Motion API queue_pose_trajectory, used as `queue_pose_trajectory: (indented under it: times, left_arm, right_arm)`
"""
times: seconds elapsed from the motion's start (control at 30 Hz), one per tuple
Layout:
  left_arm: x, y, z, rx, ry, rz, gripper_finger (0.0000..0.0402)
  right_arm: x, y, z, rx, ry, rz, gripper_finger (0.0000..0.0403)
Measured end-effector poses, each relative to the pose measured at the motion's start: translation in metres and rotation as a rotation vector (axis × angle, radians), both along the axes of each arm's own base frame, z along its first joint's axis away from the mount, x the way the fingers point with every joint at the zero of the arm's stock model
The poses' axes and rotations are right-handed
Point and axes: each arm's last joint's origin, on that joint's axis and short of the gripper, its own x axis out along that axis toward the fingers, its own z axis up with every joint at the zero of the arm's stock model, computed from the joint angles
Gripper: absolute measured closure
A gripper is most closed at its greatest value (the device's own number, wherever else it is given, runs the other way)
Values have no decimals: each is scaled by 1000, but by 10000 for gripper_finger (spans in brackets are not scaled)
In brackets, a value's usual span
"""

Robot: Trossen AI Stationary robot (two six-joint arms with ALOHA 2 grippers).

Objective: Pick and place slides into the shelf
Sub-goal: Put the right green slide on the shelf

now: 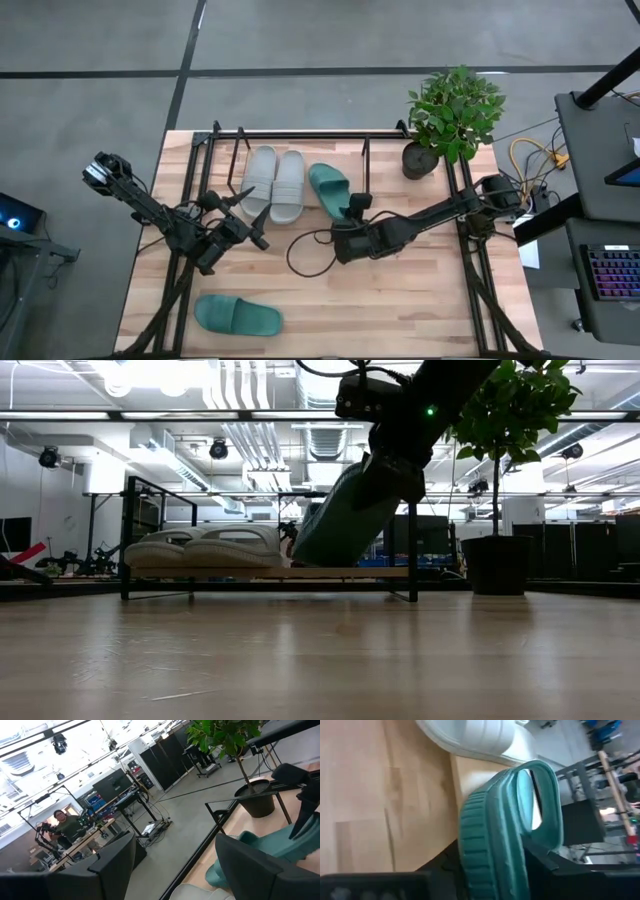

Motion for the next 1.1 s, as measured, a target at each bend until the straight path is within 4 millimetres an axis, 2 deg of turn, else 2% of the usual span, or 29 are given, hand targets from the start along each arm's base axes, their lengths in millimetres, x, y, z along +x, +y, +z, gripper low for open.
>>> queue_pose_trajectory:
  times: [0.3, 0.53, 1.1]
  left_arm:
    - [0, 0, 0, 1, 1, 0, 143]
    - [0, 0, 0, 1, 1, 0, 143]
    - [0, 0, -1, 2, 2, 0, 143]
  right_arm:
    - [2, -9, -2, 97, 17, 11, 192]
    - [4, -16, -6, 322, 36, 27, 143]
    - [4, -14, -8, 440, 73, 70, 131]
